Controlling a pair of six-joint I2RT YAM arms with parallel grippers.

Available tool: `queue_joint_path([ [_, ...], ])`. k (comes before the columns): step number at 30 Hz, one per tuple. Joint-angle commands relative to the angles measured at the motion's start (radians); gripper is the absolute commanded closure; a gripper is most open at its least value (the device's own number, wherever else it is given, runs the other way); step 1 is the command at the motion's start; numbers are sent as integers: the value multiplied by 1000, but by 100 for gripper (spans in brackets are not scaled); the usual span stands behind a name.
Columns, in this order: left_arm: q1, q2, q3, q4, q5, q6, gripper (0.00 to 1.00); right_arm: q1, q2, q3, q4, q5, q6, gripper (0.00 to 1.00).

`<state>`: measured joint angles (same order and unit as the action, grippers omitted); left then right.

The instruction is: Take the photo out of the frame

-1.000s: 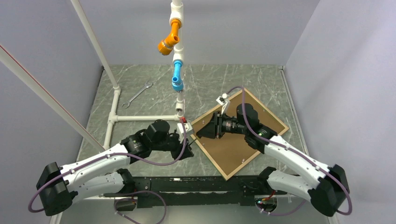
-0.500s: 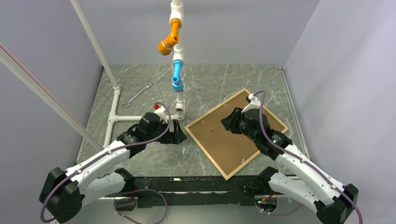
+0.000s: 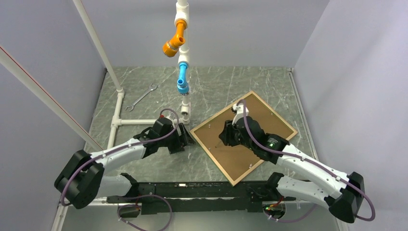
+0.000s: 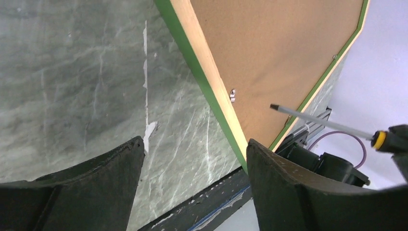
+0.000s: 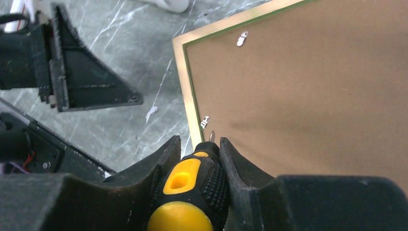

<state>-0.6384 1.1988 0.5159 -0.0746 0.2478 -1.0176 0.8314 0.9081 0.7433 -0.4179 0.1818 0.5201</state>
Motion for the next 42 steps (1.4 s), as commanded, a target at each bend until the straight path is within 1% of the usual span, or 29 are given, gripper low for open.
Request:
queue_joint_path([
  [1,-20,73,48,66,-9,-136,24,55,32,68,45,50,-32,100],
  [4,-24,137,46,117,-21,-191,28,101,54,57,70,71,-20,100],
  [5,-24,160,54,123,-25,-197,31,114,61,51,80,81,-17,100],
  [9,-27,253,116,109,-53,-196,35,167,92,49,109,142,-19,100],
  [15,-67,331,177,99,-123,-242,44,184,121,73,111,187,-16,100],
  [21,-122,379,242,7,-242,-336,41,185,138,78,124,179,-15,100],
  [25,-129,404,265,4,-246,-361,41,187,128,74,134,178,-23,100],
  [27,-131,419,284,-17,-282,-363,41,188,124,74,136,184,-26,100],
  [31,-135,440,297,-40,-294,-360,48,193,134,80,145,191,-35,100],
  [39,-142,463,265,-22,-306,-373,65,200,180,87,192,185,-29,100],
  [42,-148,475,267,-25,-309,-367,68,203,201,93,206,188,-34,100],
])
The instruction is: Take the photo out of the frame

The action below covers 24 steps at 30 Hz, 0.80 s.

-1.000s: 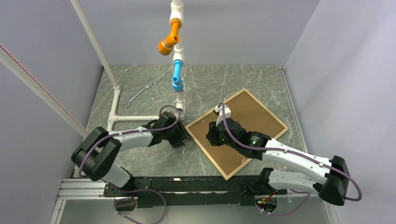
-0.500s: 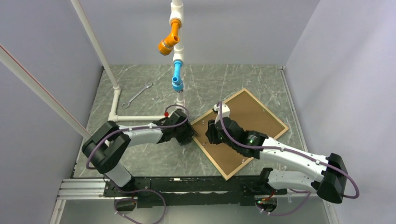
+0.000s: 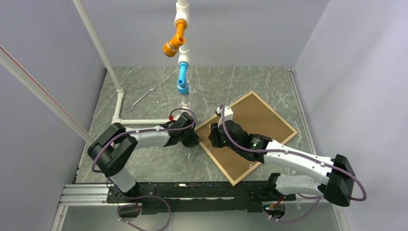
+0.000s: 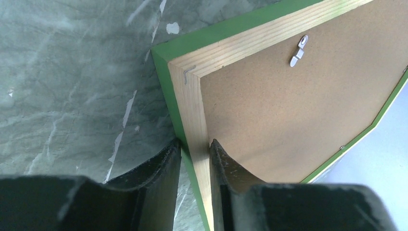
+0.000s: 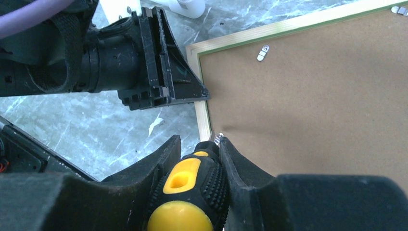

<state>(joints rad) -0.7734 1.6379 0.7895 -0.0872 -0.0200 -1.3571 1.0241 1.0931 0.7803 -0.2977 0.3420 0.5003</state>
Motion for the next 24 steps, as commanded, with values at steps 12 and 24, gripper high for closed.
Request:
queue_joint_path([
  [12,-18,41,-31,-20,-42,-32,75,20,96,82,58,70,20,100],
  [24,-18,49,-26,-32,-34,-28,75,90,140,108,-53,139,44,100],
])
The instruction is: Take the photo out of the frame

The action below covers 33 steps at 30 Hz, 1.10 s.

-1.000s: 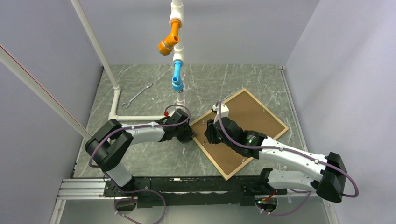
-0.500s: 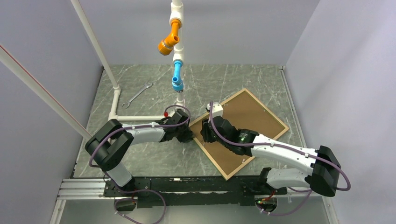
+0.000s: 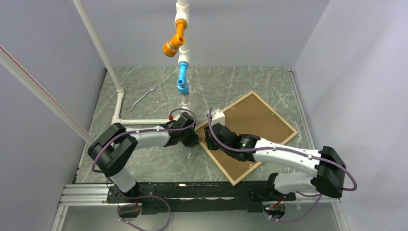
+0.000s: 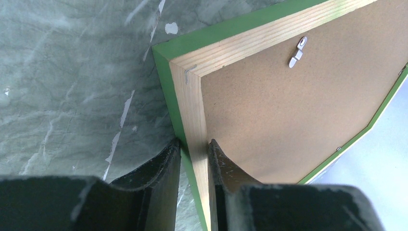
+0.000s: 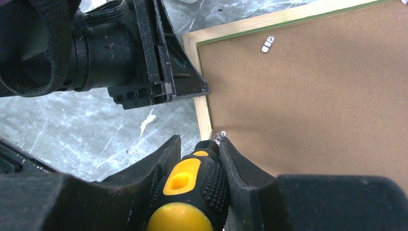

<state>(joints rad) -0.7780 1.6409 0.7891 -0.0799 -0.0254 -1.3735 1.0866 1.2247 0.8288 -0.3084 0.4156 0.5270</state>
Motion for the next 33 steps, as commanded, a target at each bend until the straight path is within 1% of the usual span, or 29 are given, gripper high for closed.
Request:
queue_joint_path([
  [1,-12,48,-31,-33,-27,-15,75,30,10,61,-51,69,19,100],
  [19,-14,48,-30,-62,-44,-9,75,92,-6,72,-187,145,56,100],
  [29,-14,56,-26,-66,-39,-5,76,98,-27,65,-201,105,59,100],
  [33,-12,58,-19,-70,-39,-1,76,98,-22,69,-217,125,59,100],
])
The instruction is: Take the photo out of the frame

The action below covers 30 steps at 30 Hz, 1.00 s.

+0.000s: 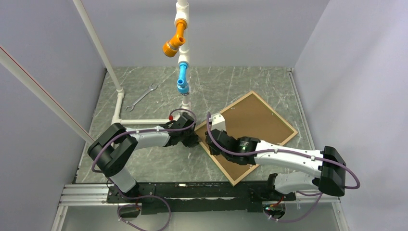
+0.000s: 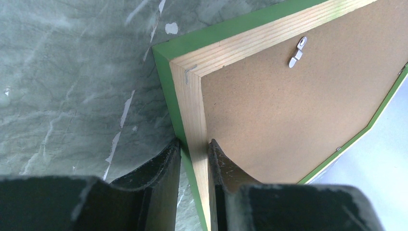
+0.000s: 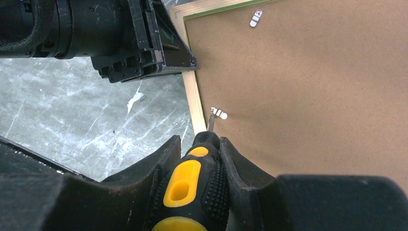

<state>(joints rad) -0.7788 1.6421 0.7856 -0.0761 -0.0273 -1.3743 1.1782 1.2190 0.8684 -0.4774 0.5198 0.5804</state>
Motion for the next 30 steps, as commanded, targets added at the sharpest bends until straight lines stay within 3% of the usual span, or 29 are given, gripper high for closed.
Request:
queue_joint_path([
  [1,-12,58,-16,-71,-36,1,76,6,-18,32,-54,30,7,100],
  [11,-10,37,-28,-55,-36,29,74,-27,-158,20,-23,78,-29,100],
  [14,-10,34,-28,-56,-38,36,77,-96,-203,-6,55,50,-71,100],
  [17,-10,35,-30,-49,-35,34,79,-251,-217,-38,176,-110,-108,100],
  [22,-11,34,-39,-42,-28,34,81,-420,-107,6,295,-229,-160,100],
  [28,-11,23,-41,-45,-31,47,83,-454,17,97,297,-233,-195,100],
  [30,-11,15,-37,-39,-43,82,80,-454,22,101,251,-194,-193,100],
])
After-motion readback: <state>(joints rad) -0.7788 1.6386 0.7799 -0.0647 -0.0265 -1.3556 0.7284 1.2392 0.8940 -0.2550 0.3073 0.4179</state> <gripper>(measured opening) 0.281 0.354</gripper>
